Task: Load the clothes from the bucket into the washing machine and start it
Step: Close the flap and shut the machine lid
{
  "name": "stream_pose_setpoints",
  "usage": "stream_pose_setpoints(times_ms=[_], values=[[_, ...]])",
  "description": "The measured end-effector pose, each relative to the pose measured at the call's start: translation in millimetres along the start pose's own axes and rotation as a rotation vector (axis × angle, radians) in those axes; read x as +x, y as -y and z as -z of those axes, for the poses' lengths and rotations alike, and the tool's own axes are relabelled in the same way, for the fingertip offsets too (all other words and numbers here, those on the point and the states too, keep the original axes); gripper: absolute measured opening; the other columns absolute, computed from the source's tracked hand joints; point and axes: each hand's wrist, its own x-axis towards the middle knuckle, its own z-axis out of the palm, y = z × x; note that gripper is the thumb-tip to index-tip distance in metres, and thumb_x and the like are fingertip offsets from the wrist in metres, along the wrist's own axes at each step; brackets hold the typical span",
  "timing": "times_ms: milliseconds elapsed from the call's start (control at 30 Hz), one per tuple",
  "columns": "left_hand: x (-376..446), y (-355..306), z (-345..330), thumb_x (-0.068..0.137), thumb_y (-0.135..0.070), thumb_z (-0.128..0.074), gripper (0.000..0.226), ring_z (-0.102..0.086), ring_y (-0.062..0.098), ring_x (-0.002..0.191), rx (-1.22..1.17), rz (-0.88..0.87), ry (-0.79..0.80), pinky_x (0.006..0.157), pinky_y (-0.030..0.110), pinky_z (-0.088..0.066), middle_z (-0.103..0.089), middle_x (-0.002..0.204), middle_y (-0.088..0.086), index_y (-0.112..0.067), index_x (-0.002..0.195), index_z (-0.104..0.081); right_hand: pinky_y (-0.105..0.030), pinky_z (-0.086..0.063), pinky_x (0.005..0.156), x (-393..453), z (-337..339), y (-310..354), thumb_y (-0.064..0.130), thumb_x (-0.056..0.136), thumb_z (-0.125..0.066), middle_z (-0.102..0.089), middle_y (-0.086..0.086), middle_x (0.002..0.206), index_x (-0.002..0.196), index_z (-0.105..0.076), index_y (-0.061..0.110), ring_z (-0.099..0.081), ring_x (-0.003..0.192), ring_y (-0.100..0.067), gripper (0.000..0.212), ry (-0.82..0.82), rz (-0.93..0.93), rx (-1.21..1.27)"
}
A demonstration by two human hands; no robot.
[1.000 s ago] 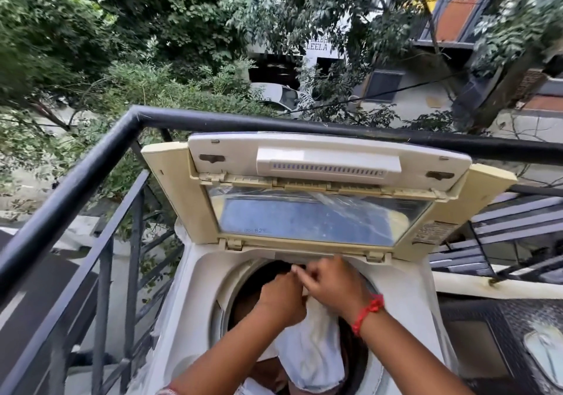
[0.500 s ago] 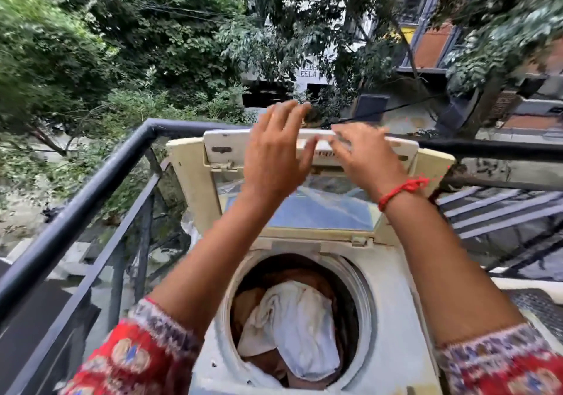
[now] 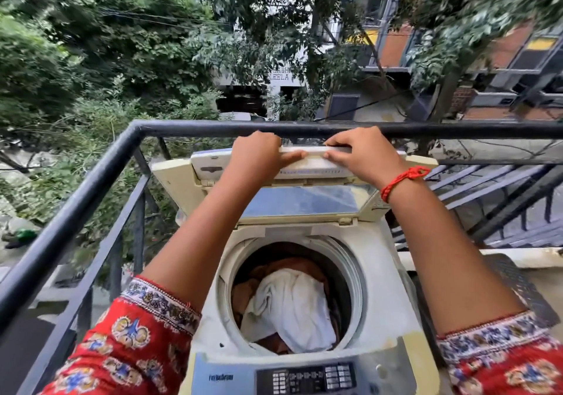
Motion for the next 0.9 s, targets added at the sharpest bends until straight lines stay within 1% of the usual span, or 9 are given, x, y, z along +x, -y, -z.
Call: stream_pose_setpoints(times_ms=[133, 200, 267, 367, 467, 567, 700, 800, 900], values=[[-21, -7, 2, 0.086, -0.073, -0.041, 0.061, -0.061, 0.033, 0.086, 0.023, -0.02, 0.015, 0.07, 0.038, -0.04, -0.063, 0.084, 0.011, -0.013, 0.074, -0.048, -0.035, -0.052, 0.087, -18, 4, 2, 0.036, 0.088, -0.066, -0.073, -0.006, 0.108, 0.11, -0.072, 0.017, -0.064, 0.102, -0.024, 0.029, 0.049, 0.022, -0.054], [-40, -13, 0, 0.085, -0.073, -0.041, 0.061, -0.062, 0.032, 0.09, 0.029, -0.009, 0.043, 0.074, 0.039, -0.039, -0.061, 0.081, 0.009, -0.014, 0.075, -0.049, -0.032, -0.051, 0.084, -29, 4, 0, 0.038, 0.087, -0.066, -0.073, -0.007, 0.106, 0.11, -0.073, 0.018, -0.064, 0.099, -0.024, 0.031, 0.124, 0.05, -0.08], [-59, -19, -5, 0.083, -0.075, -0.041, 0.06, -0.062, 0.031, 0.09, 0.038, 0.015, 0.055, 0.073, 0.038, -0.035, -0.056, 0.074, 0.004, -0.016, 0.073, -0.048, -0.027, -0.046, 0.078, -41, 2, -2, 0.041, 0.088, -0.065, -0.073, -0.007, 0.107, 0.111, -0.072, 0.019, -0.065, 0.098, -0.024, 0.033, 0.196, 0.076, -0.093], [-83, -29, -14, 0.081, -0.075, -0.043, 0.057, -0.064, 0.03, 0.094, 0.066, 0.069, 0.076, 0.08, 0.039, -0.038, -0.067, 0.087, 0.007, -0.019, 0.079, -0.05, -0.02, -0.038, 0.074, -62, -1, -5, 0.038, 0.089, -0.065, -0.072, -0.004, 0.113, 0.115, -0.071, 0.016, -0.065, 0.103, -0.02, 0.035, 0.26, 0.14, -0.074], [-107, -38, -24, 0.081, -0.075, -0.043, 0.061, -0.063, 0.028, 0.101, 0.108, 0.104, 0.091, 0.085, 0.037, -0.039, -0.07, 0.1, 0.007, -0.018, 0.092, -0.061, -0.025, -0.047, 0.084, -80, -10, -10, 0.036, 0.089, -0.065, -0.069, -0.002, 0.121, 0.114, -0.071, 0.011, -0.063, 0.11, -0.019, 0.036, 0.325, 0.185, -0.029], [-131, -44, -34, 0.082, -0.071, -0.047, 0.059, -0.061, 0.027, 0.108, 0.066, 0.14, 0.072, 0.091, 0.039, -0.033, -0.067, 0.108, 0.006, -0.021, 0.107, -0.064, -0.029, -0.046, 0.095, -97, -23, -18, 0.036, 0.089, -0.065, -0.068, -0.004, 0.122, 0.12, -0.067, 0.015, -0.061, 0.115, -0.019, 0.037, 0.346, 0.213, 0.027], [-164, -53, -49, 0.083, -0.068, -0.049, 0.056, -0.058, 0.028, 0.111, 0.067, 0.154, 0.094, 0.091, 0.041, -0.032, -0.066, 0.112, 0.005, -0.022, 0.112, -0.062, -0.036, -0.05, 0.091, -130, -45, -26, 0.037, 0.089, -0.064, -0.071, -0.01, 0.114, 0.121, -0.067, 0.016, -0.065, 0.109, -0.023, 0.038, 0.313, 0.277, 0.092], [-189, -56, -61, 0.082, -0.063, -0.055, 0.047, -0.058, 0.029, 0.106, 0.021, 0.124, 0.023, 0.085, 0.041, -0.035, -0.066, 0.106, 0.004, -0.021, 0.102, -0.061, -0.038, -0.052, 0.091, -152, -57, -28, 0.034, 0.089, -0.065, -0.072, -0.009, 0.113, 0.119, -0.068, 0.016, -0.066, 0.109, -0.021, 0.035, 0.288, 0.29, 0.177], [-211, -59, -75, 0.083, -0.057, -0.056, 0.041, -0.058, 0.029, 0.1, 0.032, 0.092, -0.017, 0.082, 0.042, -0.037, -0.065, 0.101, 0.004, -0.02, 0.099, -0.06, -0.036, -0.053, 0.089, -171, -67, -29, 0.032, 0.089, -0.066, -0.072, -0.008, 0.112, 0.119, -0.068, 0.017, -0.067, 0.107, -0.02, 0.033, 0.294, 0.303, 0.216]])
